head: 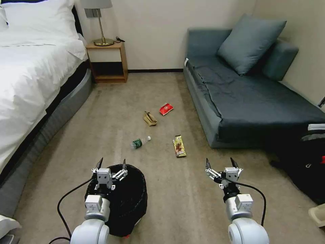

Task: Pick up the trash bin, then pick up the garbage on the floor and place it into the trash bin.

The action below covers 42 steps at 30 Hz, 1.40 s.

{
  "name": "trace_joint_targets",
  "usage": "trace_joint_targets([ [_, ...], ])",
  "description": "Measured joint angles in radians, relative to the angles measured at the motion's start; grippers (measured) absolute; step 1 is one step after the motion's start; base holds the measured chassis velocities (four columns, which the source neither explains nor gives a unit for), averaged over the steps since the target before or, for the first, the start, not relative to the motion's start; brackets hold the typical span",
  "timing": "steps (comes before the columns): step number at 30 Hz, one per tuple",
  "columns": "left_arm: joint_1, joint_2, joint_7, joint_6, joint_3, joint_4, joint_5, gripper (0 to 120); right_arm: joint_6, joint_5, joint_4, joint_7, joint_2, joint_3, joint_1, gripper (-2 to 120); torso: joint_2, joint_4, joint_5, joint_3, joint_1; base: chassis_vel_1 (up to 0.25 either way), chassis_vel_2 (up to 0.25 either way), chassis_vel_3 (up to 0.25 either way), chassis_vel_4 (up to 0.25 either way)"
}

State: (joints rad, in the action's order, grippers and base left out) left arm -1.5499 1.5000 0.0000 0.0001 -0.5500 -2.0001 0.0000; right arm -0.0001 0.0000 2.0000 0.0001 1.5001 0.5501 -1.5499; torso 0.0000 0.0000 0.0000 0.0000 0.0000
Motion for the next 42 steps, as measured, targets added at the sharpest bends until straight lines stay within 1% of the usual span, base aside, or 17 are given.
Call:
trace_joint_targets([
  [6, 0.001, 0.003, 0.0, 0.009, 0.0, -0.003, -0.002, 100, -0.006, -0.002, 0.008, 0.001, 0.003, 0.0, -0.001, 100, 0.0, 0.0, 0.0001, 0.0, 0.0, 0.0, 0.0, 0.0, 0.0],
  [9, 0.021, 0.037, 0.0, 0.106, 0.002, -0.055, -0.024, 100, -0.1, -0.038, 0.112, 0.023, 0.041, 0.005, -0.019, 100, 0.0, 0.0001, 0.0, 0.0, 0.0, 0.0, 0.0, 0.0, 0.0],
  [11, 0.025, 0.044, -0.001, 0.126, 0.003, -0.066, -0.029, 100, -0.124, -0.047, 0.138, 0.028, 0.05, 0.006, -0.024, 100, 0.0, 0.0001, 0.0, 0.0, 0.0, 0.0, 0.0, 0.0, 0.0],
  [12, 0.035, 0.062, -0.002, 0.175, 0.005, -0.092, -0.039, 100, -0.166, -0.065, 0.184, 0.038, 0.068, 0.008, -0.034, 100, 0.0, -0.0001, -0.0001, 0.0, 0.0, 0.0, 0.0, 0.0, 0.0],
  [14, 0.045, 0.08, -0.003, 0.227, 0.007, -0.12, -0.051, 100, -0.193, -0.077, 0.224, 0.043, 0.079, 0.011, -0.041, 100, 0.0, 0.0, -0.0002, 0.0, 0.0, 0.0, 0.0, 0.0, 0.0],
  [17, 0.05, 0.091, -0.005, 0.266, 0.008, -0.141, -0.064, 100, -0.203, -0.077, 0.25, 0.042, 0.077, 0.015, -0.051, 100, 0.0, -0.0002, -0.0003, 0.0, 0.0, 0.0, 0.0, 0.0, 0.0],
  [19, 0.025, 0.045, 0.009, 0.294, -0.001, -0.203, -0.102, 100, -0.207, -0.071, 0.255, 0.042, 0.071, 0.019, -0.053, 100, 0.0, 0.0, 0.001, 0.0, 0.0, 0.0, 0.0, 0.0, 0.0],
  [20, 0.025, 0.045, 0.009, 0.294, -0.001, -0.203, -0.102, 100, -0.207, -0.071, 0.255, 0.042, 0.071, 0.019, -0.053, 100, 0.0, 0.0, 0.001, 0.0, 0.0, 0.0, 0.0, 0.0, 0.0],
  [22, 0.012, 0.012, 0.013, 0.315, -0.004, -0.224, -0.129, 100, -0.211, -0.066, 0.255, 0.042, 0.067, 0.021, -0.052, 100, 0.0, 0.0001, -0.0006, 0.0, 0.0, 0.0, 0.0, 0.0, 0.0],
  [23, 0.012, 0.012, 0.013, 0.315, -0.004, -0.224, -0.129, 100, -0.211, -0.066, 0.255, 0.042, 0.067, 0.021, -0.052, 100, 0.0, 0.0001, -0.0006, 0.0, 0.0, 0.0, 0.0, 0.0, 0.0],
  [29, -0.013, -0.055, 0.0, 0.33, -0.016, -0.239, -0.172, 100, -0.214, -0.06, 0.239, 0.046, 0.051, 0.022, -0.047, 100, 0.0, 0.0001, -0.0001, 0.0, 0.0, 0.0, 0.0, 0.0, 0.0],
  [32, -0.037, -0.107, -0.065, 0.385, -0.026, -0.283, -0.257, 100, -0.214, -0.06, 0.236, 0.048, 0.036, 0.021, -0.057, 100, 0.0, -0.0001, -0.0001, 0.0, 0.0, 0.0, 0.0, 0.0, 0.0],
  [33, -0.037, -0.107, -0.065, 0.385, -0.026, -0.283, -0.257, 100, -0.214, -0.06, 0.236, 0.048, 0.036, 0.021, -0.057, 100, 0.0, -0.0001, -0.0001, 0.0, 0.0, 0.0, 0.0, 0.0, 0.0],
  [36, -0.052, -0.169, -0.161, 0.486, -0.054, -0.32, -0.335, 100, -0.214, -0.059, 0.23, 0.048, 0.028, 0.021, -0.057, 100, 0.0, 0.0001, -0.0001, 0.0, 0.0, 0.0, 0.0, 0.0, 0.0],
  [37, -0.052, -0.169, -0.161, 0.486, -0.054, -0.32, -0.335, 100, -0.214, -0.059, 0.23, 0.048, 0.028, 0.021, -0.057, 100, 0.0, 0.0001, -0.0001, 0.0, 0.0, 0.0, 0.0, 0.0, 0.0],
  [41, -0.055, -0.228, -0.342, 0.641, -0.077, -0.338, -0.5, 100, -0.214, -0.051, 0.221, 0.049, 0.024, 0.024, -0.05, 100, 0.0, 0.0, -0.0001, 0.0, 0.0, 0.0, 0.0, 0.0, 0.0],
  [42, -0.055, -0.228, -0.342, 0.641, -0.077, -0.338, -0.5, 100, -0.214, -0.051, 0.221, 0.049, 0.024, 0.024, -0.05, 100, 0.0, 0.0, -0.0001, 0.0, 0.0, 0.0, 0.0, 0.0, 0.0],
])
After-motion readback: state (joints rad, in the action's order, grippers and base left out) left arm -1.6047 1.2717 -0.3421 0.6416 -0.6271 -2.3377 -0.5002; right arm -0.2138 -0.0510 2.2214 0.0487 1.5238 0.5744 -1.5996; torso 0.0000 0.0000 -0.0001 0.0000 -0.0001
